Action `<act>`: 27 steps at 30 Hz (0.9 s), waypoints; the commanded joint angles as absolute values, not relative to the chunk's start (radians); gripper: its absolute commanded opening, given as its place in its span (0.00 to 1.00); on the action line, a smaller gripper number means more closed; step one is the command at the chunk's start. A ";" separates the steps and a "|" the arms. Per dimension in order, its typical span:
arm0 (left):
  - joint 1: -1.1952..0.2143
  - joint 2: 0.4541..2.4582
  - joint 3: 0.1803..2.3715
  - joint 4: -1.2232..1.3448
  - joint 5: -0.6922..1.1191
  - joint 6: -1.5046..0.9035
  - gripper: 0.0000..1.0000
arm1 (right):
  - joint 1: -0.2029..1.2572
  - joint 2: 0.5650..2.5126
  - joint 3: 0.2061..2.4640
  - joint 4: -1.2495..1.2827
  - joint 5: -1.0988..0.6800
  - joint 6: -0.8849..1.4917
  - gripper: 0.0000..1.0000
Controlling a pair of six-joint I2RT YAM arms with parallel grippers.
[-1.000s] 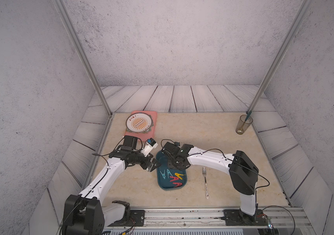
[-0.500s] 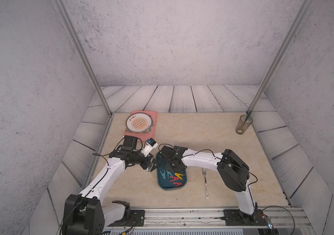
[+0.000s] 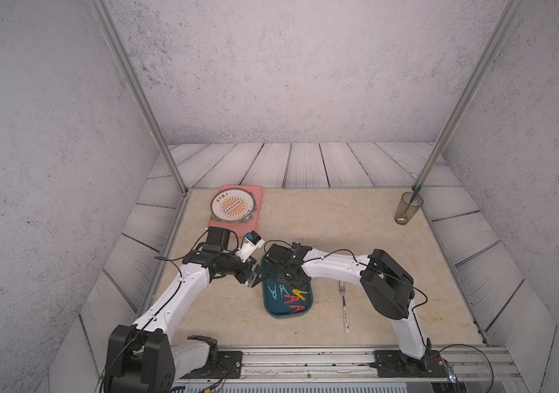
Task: Take the clothespins out of the storage box
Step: Pick up the clothespin from the storage box, then place the clothespin at the center of the board.
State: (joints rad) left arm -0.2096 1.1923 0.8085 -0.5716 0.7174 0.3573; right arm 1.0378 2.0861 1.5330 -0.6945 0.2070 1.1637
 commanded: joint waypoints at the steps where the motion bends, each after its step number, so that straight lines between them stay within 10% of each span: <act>1: -0.204 1.194 0.801 -0.581 0.713 0.359 0.92 | 1.040 2.097 1.545 -0.726 0.256 1.146 0.11; 27: -0.203 1.183 0.823 -0.619 0.759 0.378 0.92 | 0.844 1.649 1.341 -0.735 0.241 0.721 0.00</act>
State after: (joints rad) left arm -0.2096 1.1923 0.8089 -0.5873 0.7219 0.3592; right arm 0.8986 1.7054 1.3773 -0.6739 0.2600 0.8257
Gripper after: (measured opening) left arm 0.919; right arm 0.041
